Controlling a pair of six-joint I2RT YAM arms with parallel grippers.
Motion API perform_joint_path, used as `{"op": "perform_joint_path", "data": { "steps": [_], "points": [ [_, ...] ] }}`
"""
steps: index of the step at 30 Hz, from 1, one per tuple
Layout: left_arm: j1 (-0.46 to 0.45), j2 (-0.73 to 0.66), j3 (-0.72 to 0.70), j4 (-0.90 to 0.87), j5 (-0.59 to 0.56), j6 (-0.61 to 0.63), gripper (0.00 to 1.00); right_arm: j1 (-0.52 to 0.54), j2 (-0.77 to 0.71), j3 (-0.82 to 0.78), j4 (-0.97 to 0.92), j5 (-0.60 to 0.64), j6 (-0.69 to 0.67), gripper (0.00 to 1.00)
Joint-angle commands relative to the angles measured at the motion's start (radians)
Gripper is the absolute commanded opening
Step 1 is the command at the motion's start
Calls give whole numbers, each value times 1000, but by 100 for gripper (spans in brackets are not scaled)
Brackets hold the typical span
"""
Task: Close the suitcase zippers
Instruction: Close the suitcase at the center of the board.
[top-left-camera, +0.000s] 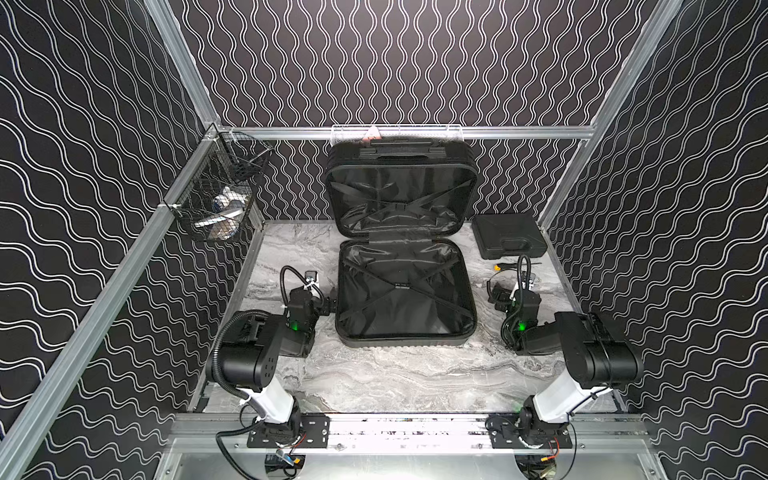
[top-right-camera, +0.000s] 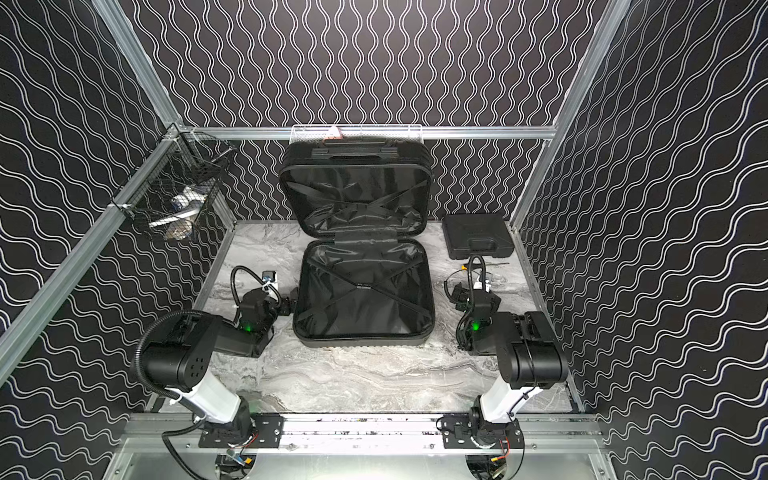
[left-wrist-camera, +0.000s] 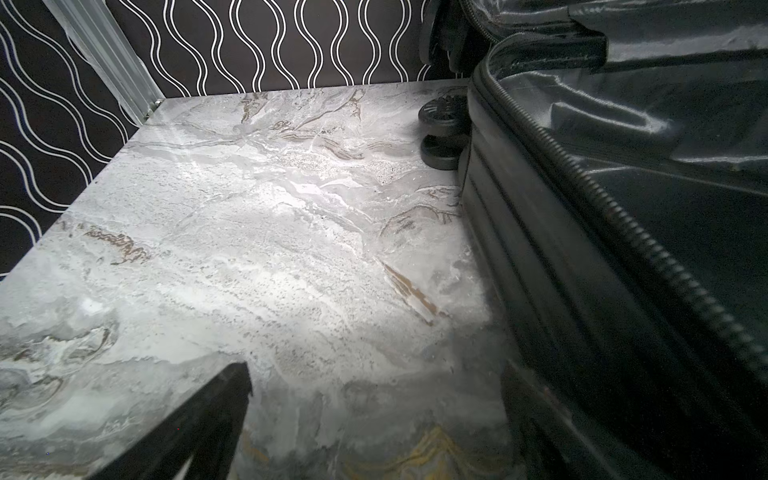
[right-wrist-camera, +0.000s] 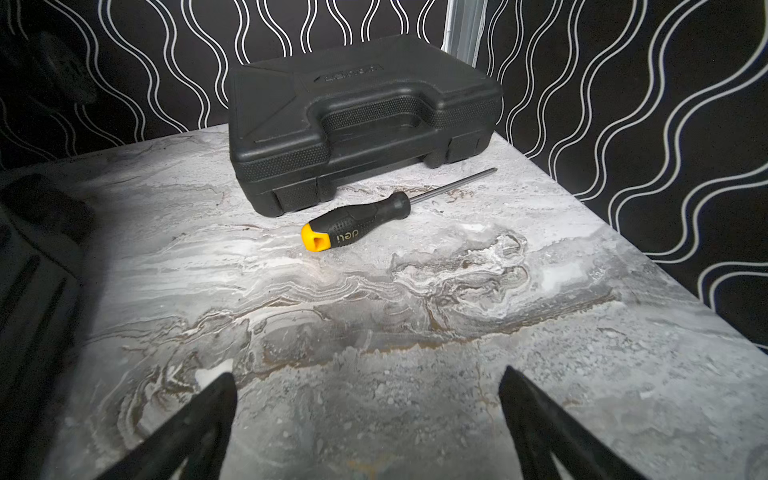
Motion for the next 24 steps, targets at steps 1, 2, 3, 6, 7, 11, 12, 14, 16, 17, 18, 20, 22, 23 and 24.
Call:
{"op": "perform_joint_path", "data": {
  "steps": [1,2,3,6,7,11,12,14,16,17,18,20,22,23,24],
  "points": [
    [-3,-1,5,23,23,15,99,1,1,0,35,5,-4,100],
    [-3,0,5,22,21,16,99,1,2,0,35,6,-4,100],
    [-4,-1,5,22,21,16,99,1,2,0,35,5,-5,100],
    [-5,-1,5,22,21,15,99,1,3,0,35,6,-4,100],
    [-4,-1,6,23,21,15,99,1,3,0,35,5,-3,100],
    [-4,-1,5,24,23,15,99,1,2,0,34,5,-4,100],
    [-4,-1,5,24,23,15,99,1,3,0,34,5,-4,100],
    [-3,1,6,23,20,14,99,1,3,1,33,5,-4,100],
    [-3,1,7,20,6,9,99,1,3,1,33,5,-5,100],
    [-3,-1,7,22,6,9,99,1,3,1,33,5,-4,100],
    [-4,0,5,23,6,9,99,1,3,0,34,5,-3,100],
    [-5,-4,1,31,-4,6,99,1,1,0,35,5,-4,100],
    [-4,-33,-16,44,-59,-15,99,2,-13,0,30,58,11,100],
    [-5,-54,-27,45,-88,-24,99,1,-28,2,-8,42,29,100],
    [-5,-84,-36,32,-122,-35,99,1,-40,4,-27,32,26,100]
  ]
}}
